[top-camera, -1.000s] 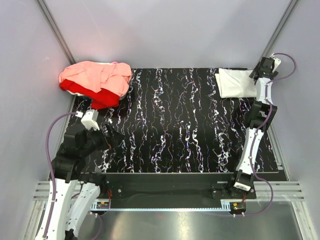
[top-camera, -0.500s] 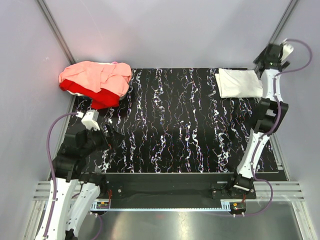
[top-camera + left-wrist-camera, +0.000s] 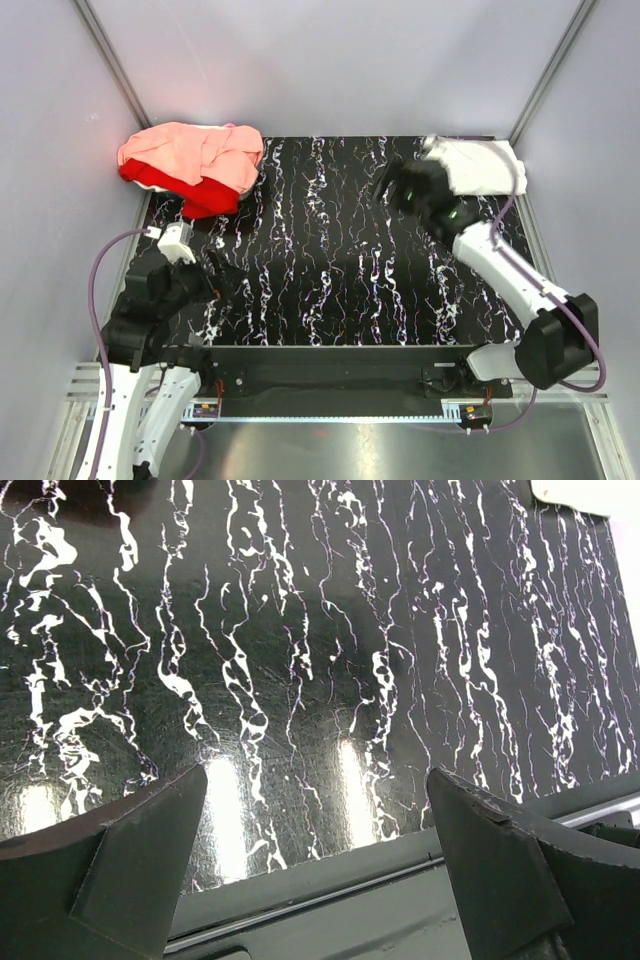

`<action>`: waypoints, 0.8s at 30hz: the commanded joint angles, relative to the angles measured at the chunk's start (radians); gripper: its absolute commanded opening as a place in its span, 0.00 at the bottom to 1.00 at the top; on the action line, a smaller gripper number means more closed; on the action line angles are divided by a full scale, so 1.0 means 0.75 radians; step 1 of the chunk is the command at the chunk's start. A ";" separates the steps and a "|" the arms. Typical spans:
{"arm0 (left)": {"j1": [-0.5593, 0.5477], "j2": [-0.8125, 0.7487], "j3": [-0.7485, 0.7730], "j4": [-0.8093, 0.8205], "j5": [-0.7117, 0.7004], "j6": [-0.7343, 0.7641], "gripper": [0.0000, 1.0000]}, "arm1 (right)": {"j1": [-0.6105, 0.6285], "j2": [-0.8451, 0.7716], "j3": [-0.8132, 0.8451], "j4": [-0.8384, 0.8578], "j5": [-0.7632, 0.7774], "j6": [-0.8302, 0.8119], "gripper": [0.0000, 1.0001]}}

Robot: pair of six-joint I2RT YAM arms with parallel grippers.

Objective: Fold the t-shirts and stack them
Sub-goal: Reset both grippers

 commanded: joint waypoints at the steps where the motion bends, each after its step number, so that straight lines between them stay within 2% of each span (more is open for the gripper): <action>1: 0.007 -0.010 0.012 0.057 -0.036 -0.015 0.99 | 0.130 -0.086 -0.422 0.219 -0.219 0.174 1.00; 3: 0.007 0.000 0.014 0.055 -0.040 -0.017 0.99 | 0.181 -0.139 -0.605 0.296 -0.264 0.193 1.00; 10: 0.007 0.004 0.012 0.055 -0.077 -0.031 0.99 | 0.226 -0.184 -0.892 0.584 -0.355 0.174 1.00; 16: 0.007 0.033 0.010 0.052 -0.083 -0.033 0.99 | 0.226 -0.195 -0.952 0.695 -0.369 0.178 1.00; 24: 0.007 0.047 0.008 0.048 -0.099 -0.039 0.99 | 0.226 -0.101 -0.886 0.654 -0.408 0.160 1.00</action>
